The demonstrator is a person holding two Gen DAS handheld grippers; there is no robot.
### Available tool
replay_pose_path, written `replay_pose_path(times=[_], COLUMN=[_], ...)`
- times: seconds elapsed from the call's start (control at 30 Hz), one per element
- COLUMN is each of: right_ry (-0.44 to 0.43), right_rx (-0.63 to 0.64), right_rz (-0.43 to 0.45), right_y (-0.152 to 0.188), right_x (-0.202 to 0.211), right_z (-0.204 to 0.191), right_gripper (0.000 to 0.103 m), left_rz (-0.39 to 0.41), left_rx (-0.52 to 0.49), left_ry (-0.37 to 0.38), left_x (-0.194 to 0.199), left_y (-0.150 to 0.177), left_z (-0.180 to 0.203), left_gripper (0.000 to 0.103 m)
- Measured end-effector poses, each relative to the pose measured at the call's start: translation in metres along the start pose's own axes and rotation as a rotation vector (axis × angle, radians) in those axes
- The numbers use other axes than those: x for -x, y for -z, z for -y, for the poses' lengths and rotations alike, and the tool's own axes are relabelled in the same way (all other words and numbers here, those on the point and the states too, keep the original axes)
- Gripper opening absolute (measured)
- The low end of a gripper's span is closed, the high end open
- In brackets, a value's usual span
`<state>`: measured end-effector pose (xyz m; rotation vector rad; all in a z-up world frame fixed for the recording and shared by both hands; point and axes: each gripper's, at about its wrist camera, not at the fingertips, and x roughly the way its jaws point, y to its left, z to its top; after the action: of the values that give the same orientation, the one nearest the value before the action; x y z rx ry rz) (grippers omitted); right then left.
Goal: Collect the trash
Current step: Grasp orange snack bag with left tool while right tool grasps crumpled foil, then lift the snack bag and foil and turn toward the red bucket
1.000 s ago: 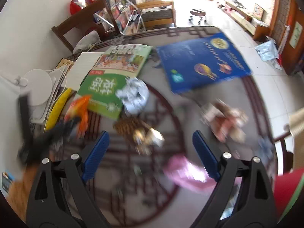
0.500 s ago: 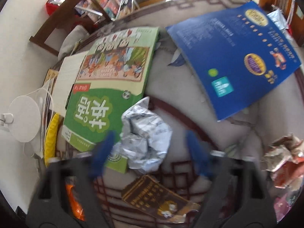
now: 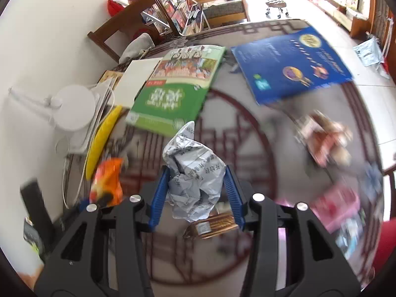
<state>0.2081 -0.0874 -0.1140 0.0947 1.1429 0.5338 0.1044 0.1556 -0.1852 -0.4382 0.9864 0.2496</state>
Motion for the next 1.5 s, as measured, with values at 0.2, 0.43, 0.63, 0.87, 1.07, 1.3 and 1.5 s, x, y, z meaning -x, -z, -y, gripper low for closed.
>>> replay_pose_path(times=[0.2, 0.43, 0.63, 0.87, 1.07, 1.3, 1.5], right_ry=[0.007, -0.019, -0.009, -0.008, -0.006, 0.01, 0.029], right_rx=[-0.044, -0.127, -0.107, -0.118, -0.13, -0.137, -0.152], right_rz=[0.015, 0.045, 0.076, 0.095, 0.11, 0.149, 0.203], right_y=[0.066, 0.113, 0.128, 0.14, 0.149, 0.15, 0.144], right_x=[0.039, 0.057, 0.076, 0.091, 0.1, 0.114, 0.132], right_z=[0.003, 0.0, -0.004, 0.0, 0.003, 0.007, 0.018], right_gripper=[0.044, 0.045, 0.045, 0.046, 0.046, 0.046, 0.046], left_rz=[-0.026, -0.087, -0.04, -0.068, -0.108, -0.05, 0.043], left_rx=[-0.014, -0.007, -0.004, 0.064, 0.065, 0.017, -0.076], left_ry=[-0.012, -0.022, -0.046, -0.051, -0.043, -0.001, 0.076], left_x=[0.012, 0.015, 0.025, 0.017, 0.006, 0.03, 0.071], left_y=[0.022, 0.05, 0.058, 0.055, 0.048, 0.049, 0.052], left_z=[0.001, -0.002, -0.002, -0.016, -0.017, 0.004, 0.046], left_gripper=[0.047, 0.051, 0.073, 0.073, 0.049, 0.048, 0.048])
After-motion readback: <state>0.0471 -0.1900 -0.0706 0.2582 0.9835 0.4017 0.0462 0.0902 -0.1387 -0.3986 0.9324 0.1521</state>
